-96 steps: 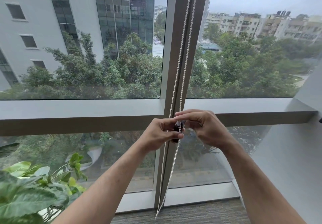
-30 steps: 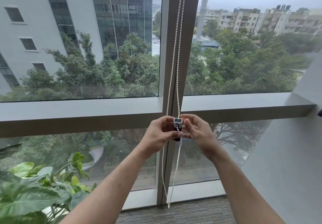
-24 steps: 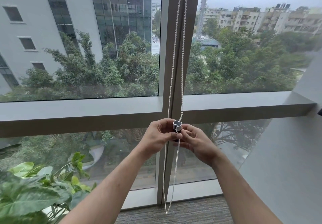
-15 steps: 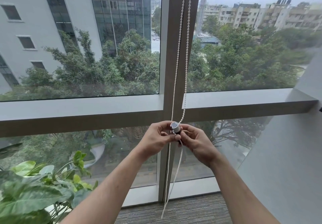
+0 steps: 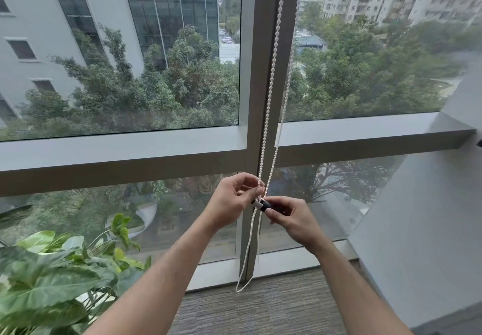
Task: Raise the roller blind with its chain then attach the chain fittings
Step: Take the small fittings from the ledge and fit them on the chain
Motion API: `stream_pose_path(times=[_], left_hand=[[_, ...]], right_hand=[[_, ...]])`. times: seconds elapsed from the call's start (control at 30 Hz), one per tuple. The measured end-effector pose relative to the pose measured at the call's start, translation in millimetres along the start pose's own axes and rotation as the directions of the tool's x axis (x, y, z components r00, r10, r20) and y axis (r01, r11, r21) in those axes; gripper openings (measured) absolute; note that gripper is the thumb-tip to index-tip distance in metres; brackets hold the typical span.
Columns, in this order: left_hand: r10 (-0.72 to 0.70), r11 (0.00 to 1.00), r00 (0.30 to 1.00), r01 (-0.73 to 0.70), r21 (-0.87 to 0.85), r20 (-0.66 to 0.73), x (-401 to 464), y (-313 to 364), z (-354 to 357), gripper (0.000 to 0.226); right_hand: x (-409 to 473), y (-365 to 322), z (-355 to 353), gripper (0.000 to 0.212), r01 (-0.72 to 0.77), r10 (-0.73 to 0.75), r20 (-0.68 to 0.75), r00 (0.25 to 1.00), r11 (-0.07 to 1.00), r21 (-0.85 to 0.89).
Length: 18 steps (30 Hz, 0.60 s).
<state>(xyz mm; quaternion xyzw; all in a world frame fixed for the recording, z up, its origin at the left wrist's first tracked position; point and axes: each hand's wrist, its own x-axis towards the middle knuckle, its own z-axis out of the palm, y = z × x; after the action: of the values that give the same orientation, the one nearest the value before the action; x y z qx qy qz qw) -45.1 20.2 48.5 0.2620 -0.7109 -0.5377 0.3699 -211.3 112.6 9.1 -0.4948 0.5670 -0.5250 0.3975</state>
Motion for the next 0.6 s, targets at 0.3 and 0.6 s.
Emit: stream_pose_path(times=[0.3, 0.6], left_hand=[[0.045, 0.985, 0.999, -0.04, 0.167, -0.024, -14.9, -21.3, -4.2, 0.006], [-0.005, 0.972, 1.0, 0.004, 0.233, 0.001, -31.7, -57.2, 1.9, 0.007]], right_hand=[[-20.4, 52.4, 16.6, 0.023, -0.146, 0.129, -0.11, 0.986, 0.976, -0.162], [-43.4, 119.6, 37.7, 0.03, -0.311, 0.283, -0.145, 0.948, 0.919, -0.242]])
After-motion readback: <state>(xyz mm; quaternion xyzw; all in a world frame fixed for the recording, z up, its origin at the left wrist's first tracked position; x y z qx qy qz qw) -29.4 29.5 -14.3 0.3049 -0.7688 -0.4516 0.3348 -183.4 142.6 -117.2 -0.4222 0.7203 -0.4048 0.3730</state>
